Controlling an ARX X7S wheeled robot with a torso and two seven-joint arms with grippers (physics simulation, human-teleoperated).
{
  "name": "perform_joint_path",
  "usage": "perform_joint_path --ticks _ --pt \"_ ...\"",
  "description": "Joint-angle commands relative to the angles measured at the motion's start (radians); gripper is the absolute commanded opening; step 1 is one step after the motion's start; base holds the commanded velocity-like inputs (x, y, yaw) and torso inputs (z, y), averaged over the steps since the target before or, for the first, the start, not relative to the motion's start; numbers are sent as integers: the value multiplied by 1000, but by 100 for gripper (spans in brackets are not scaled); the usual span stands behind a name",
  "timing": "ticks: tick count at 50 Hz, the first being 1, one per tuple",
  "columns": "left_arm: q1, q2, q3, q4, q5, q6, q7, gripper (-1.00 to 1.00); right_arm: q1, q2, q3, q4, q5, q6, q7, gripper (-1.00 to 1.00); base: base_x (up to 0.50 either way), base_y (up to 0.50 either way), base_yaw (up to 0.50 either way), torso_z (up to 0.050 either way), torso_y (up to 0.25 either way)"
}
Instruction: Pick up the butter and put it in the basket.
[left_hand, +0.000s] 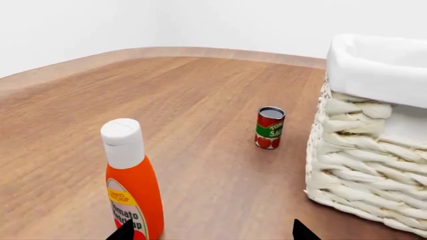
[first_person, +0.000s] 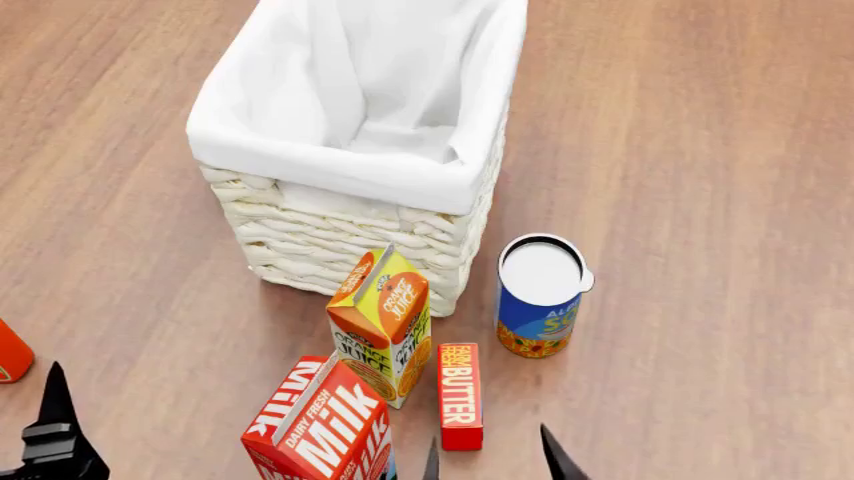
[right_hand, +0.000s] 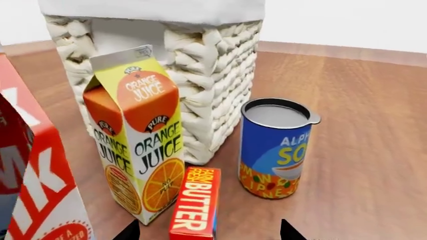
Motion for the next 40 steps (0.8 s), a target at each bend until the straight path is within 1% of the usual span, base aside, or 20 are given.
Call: perform_joint_path --ticks 1,14,25,35,40 --pt "8 -5 0 21 -11 -9 -7 100 40 4 -5 -25 38 100 2 100 0 0 0 0 0" --pt "20 -4 5 38 -16 -14 -17 100 71 21 -31 -69 50 209 -5 100 0 0 0 0 0" --pt "25 -9 3 55 -27 -20 -23 100 105 14 -33 -38 74 256 -9 100 0 0 0 0 0" --pt "29 -15 -8 74 -46 -31 -30 100 134 1 -24 34 110 250 -32 100 0 0 0 0 0" --pt "31 -18 -11 81 -52 -34 -33 100 149 6 -25 31 124 290 -32 100 0 0 0 0 0"
